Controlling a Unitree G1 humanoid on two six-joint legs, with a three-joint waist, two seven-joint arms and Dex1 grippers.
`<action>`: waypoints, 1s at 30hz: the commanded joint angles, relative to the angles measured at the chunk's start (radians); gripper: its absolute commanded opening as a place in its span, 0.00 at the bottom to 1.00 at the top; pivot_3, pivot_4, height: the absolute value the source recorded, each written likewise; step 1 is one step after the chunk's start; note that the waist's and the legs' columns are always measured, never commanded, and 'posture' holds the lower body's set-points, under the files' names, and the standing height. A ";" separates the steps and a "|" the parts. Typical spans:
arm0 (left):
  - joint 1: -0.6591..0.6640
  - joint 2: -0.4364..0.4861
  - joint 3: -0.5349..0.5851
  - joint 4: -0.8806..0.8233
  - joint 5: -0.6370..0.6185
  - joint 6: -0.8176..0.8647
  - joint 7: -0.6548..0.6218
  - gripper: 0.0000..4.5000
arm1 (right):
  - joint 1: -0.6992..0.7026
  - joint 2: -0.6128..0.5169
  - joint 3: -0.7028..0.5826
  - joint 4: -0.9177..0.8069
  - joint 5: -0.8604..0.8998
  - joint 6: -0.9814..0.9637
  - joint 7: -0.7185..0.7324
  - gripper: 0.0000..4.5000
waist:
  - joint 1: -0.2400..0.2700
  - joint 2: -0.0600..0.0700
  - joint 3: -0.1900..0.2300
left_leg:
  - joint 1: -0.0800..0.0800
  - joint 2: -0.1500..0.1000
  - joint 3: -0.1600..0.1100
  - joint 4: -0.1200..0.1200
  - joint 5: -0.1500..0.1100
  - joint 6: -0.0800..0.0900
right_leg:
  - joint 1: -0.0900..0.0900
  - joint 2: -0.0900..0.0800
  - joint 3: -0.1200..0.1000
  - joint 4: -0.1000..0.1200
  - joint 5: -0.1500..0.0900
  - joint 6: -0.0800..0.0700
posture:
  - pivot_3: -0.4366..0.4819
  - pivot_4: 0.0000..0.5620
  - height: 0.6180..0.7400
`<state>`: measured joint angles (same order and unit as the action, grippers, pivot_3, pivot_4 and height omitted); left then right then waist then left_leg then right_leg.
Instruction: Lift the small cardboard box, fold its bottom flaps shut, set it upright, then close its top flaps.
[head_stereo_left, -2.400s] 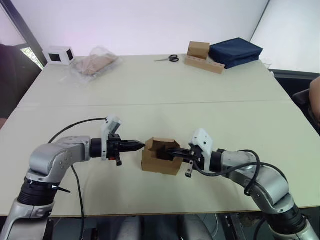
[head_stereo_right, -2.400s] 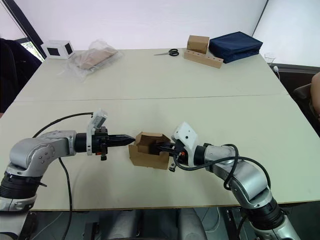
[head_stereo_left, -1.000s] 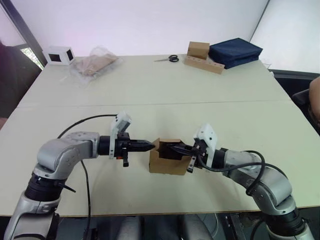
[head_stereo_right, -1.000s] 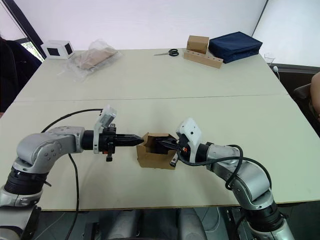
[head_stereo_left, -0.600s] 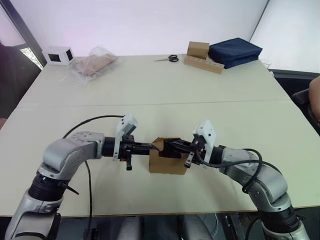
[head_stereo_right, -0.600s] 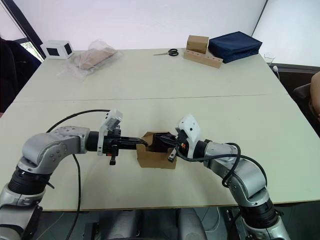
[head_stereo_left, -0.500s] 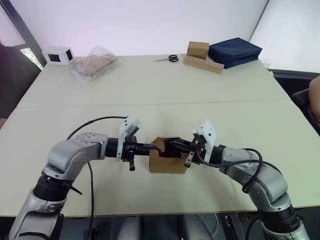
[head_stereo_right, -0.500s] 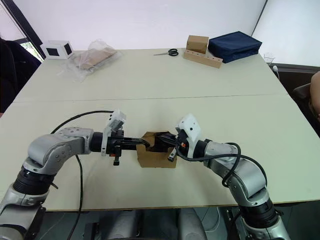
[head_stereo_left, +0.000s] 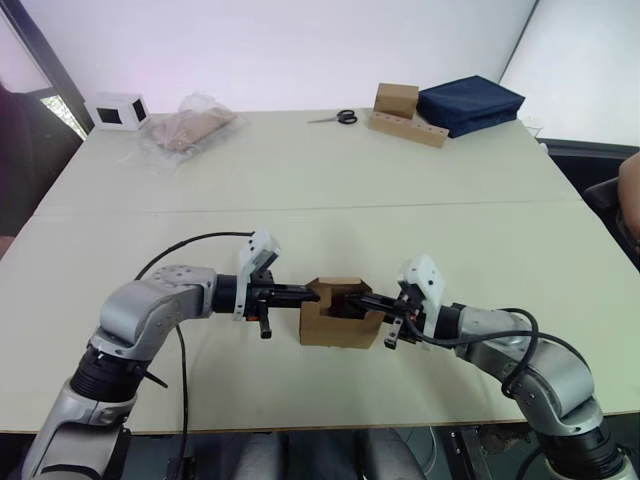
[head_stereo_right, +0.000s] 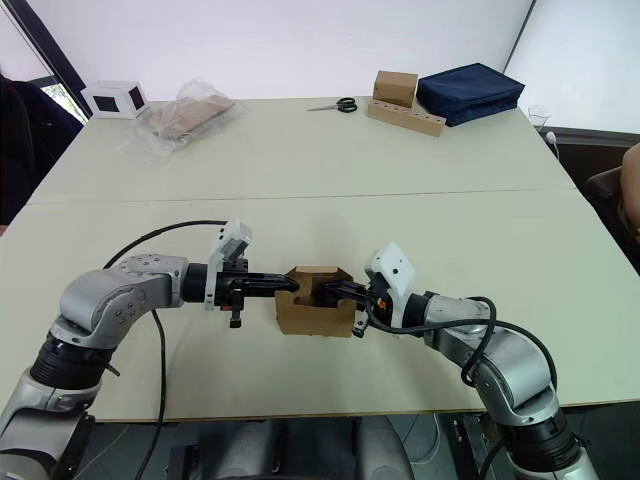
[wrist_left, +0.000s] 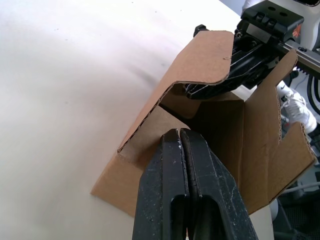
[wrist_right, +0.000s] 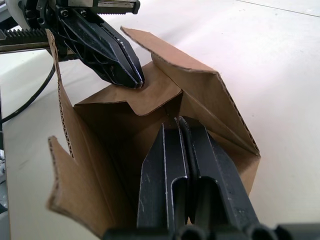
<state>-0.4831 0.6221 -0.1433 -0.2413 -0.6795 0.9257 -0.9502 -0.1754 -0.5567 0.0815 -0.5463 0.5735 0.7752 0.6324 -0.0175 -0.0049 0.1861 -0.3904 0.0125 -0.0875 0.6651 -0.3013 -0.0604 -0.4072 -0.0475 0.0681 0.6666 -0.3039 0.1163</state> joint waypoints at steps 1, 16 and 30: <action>0.010 0.014 -0.014 -0.007 0.029 -0.031 -0.016 0.00 | -0.006 0.002 -0.013 -0.007 0.017 0.011 -0.001 0.00 | 0.000 0.000 0.000 | 0.000 0.000 0.000 0.000 0.000 0.000 | 0.000 0.000 0.000 0.000 0.000 0.000 | 0.48 0.27 1.00; 0.053 0.009 -0.018 0.000 0.063 -0.081 -0.030 0.00 | -0.024 -0.043 -0.023 -0.002 0.022 0.026 0.034 0.00 | 0.000 0.000 0.000 | 0.000 0.000 0.000 0.000 0.000 0.000 | 0.000 0.000 0.000 0.000 0.000 0.000 | 0.48 0.27 1.00; 0.035 0.005 0.027 -0.047 0.016 -0.020 0.013 0.00 | -0.031 -0.061 -0.060 0.016 0.045 0.029 0.060 0.00 | 0.001 0.000 0.000 | 0.001 0.000 0.000 0.000 0.000 0.000 | 0.001 0.000 0.000 0.000 0.000 0.000 | 0.48 0.27 1.00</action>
<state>-0.4399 0.6246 -0.1379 -0.2772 -0.6436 0.8748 -0.9481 -0.2052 -0.6076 0.0585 -0.5300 0.5965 0.8007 0.6872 -0.0166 -0.0048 0.1859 -0.3897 0.0125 -0.0875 0.6651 -0.3013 -0.0602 -0.4062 -0.0476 0.0681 0.6665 -0.3039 0.1163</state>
